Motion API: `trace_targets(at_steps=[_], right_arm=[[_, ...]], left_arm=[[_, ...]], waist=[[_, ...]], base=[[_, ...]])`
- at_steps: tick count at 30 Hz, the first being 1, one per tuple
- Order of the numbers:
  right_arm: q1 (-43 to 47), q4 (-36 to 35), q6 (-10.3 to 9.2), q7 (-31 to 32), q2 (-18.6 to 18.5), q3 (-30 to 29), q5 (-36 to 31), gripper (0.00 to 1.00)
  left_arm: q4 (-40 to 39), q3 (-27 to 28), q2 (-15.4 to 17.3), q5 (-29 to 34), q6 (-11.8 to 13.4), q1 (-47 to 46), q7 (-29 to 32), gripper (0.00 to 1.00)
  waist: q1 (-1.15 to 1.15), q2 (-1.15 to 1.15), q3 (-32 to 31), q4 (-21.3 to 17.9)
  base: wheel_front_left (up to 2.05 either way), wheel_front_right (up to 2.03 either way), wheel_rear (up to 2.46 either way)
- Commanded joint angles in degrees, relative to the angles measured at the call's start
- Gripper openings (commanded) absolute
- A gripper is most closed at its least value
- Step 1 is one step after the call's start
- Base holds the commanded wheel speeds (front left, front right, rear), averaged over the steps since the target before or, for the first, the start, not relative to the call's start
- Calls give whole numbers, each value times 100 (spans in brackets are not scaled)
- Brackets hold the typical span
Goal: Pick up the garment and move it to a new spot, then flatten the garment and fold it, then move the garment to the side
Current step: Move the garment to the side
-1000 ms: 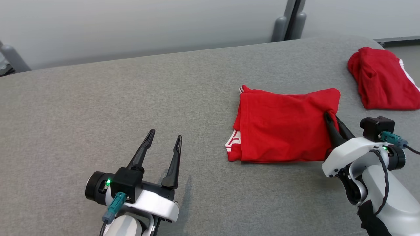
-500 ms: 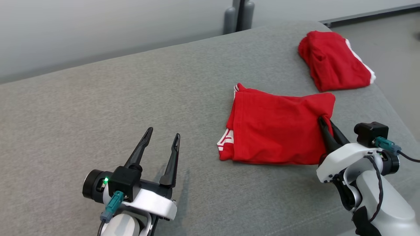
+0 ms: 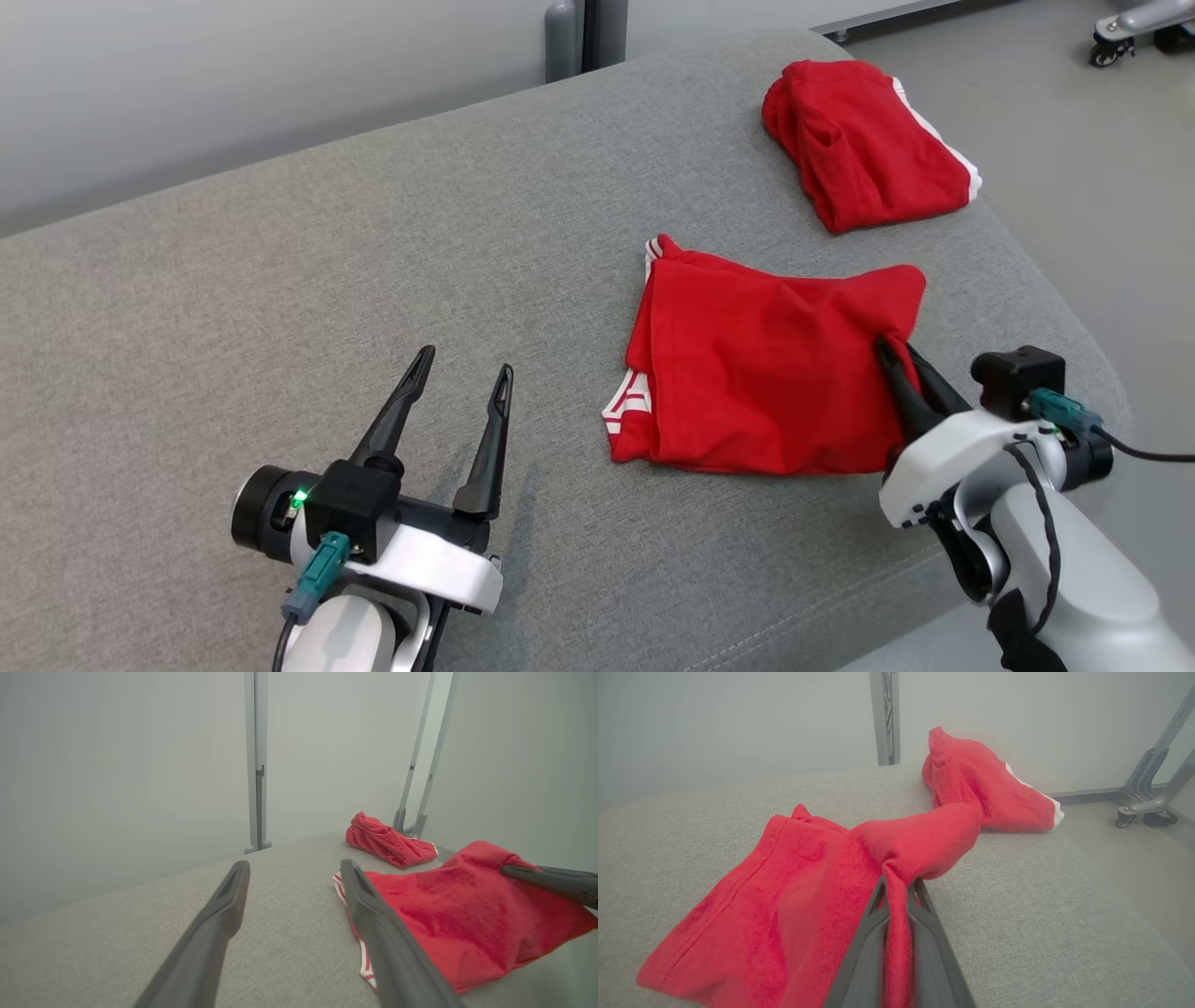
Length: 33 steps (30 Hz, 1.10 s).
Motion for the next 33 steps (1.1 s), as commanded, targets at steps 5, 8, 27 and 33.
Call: trace_targets(at_steps=[5,8,27,33], right_arm=[[-552,-119,0,-84,-88,218,0,0],[-912,-121,0,-84,-171,297,40,0],[-3244,703,0,95,-1098,2206,746,0],[-3518,1026,0,39,-1465,2507,958,0]], left_arm=[[-213,182,15,146,-84,-262,-59,100],[-245,190,15,158,-100,-274,-59,100],[-306,212,24,338,-296,-577,-59,100],[-312,199,63,407,-383,-715,-59,100]], waist=[[0,0,93,103],[0,0,125,201],[0,0,643,772],[0,0,862,862]], base=[[0,0,0],[0,0,0],[0,0,0],[0,0,0]])
